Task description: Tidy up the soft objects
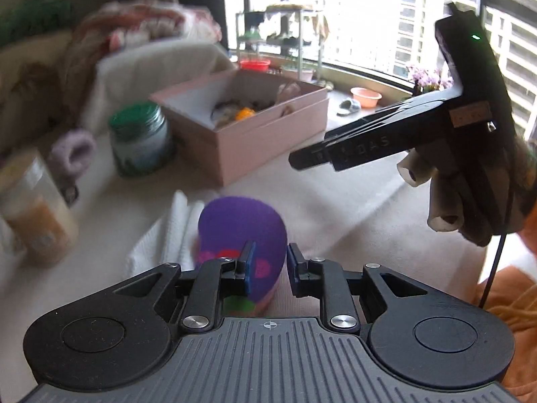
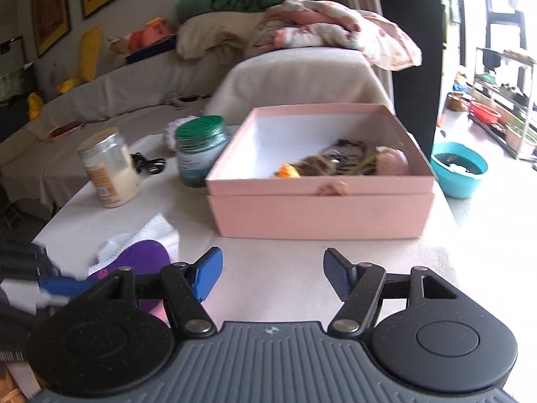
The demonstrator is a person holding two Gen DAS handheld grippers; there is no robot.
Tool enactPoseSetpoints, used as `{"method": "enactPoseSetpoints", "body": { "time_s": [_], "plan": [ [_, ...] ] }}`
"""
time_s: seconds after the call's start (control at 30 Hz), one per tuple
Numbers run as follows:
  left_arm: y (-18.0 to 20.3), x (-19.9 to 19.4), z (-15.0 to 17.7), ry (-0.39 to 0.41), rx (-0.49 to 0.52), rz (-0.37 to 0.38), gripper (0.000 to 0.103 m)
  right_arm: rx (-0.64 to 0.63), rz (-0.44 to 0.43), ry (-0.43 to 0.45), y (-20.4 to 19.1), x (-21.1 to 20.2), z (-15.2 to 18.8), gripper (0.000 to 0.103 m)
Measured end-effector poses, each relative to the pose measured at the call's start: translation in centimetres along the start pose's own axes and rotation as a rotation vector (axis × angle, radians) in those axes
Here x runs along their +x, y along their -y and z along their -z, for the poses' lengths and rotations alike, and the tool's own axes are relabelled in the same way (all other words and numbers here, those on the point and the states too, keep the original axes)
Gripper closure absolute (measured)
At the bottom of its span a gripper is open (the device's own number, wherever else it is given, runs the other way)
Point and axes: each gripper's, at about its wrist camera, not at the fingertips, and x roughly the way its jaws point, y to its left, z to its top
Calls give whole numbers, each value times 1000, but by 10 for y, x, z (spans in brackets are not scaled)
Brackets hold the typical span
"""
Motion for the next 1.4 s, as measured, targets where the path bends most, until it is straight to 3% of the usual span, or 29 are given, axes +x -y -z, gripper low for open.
{"method": "enactPoseSetpoints", "body": {
  "time_s": [0.1, 0.27, 0.43, 0.6, 0.67, 0.77, 0.87, 0.97, 1.2, 1.3, 1.4],
  "plan": [
    [9, 3, -2, -9, 24, 34, 68, 20, 6, -10, 8, 2, 8, 36],
    [15, 3, -4, -10, 57, 71, 67, 62, 1, -37, 15, 8, 17, 36],
    [-12, -15, -10, 37, -40, 37, 67, 70, -28, -56, 12, 8, 19, 36],
    [-69, -41, -10, 104, -261, -96, 68, 23, -151, -19, -19, 1, -5, 36],
    [-84, -47, -6, 113, -325, -115, 68, -21, -202, -24, -42, 7, -19, 36],
    [-87, -52, 0, 116, -333, -79, 68, -70, -249, -80, -74, 31, -34, 36],
    [-82, -51, 6, 100, -321, -55, 68, -109, -217, -138, -92, 57, -40, 37],
    [-82, -51, 13, 93, -330, -58, 68, -105, -215, -200, -88, 61, -40, 40],
    [-97, -45, 18, 103, -393, -75, 68, -56, -210, -167, -42, 19, -40, 38],
    [-101, -44, 18, 111, -419, -83, 68, -97, -222, -192, -53, 22, -44, 38],
    [-104, -49, 21, 121, -430, -89, 68, -94, -305, -277, -74, 45, -47, 38]
  ]
}}
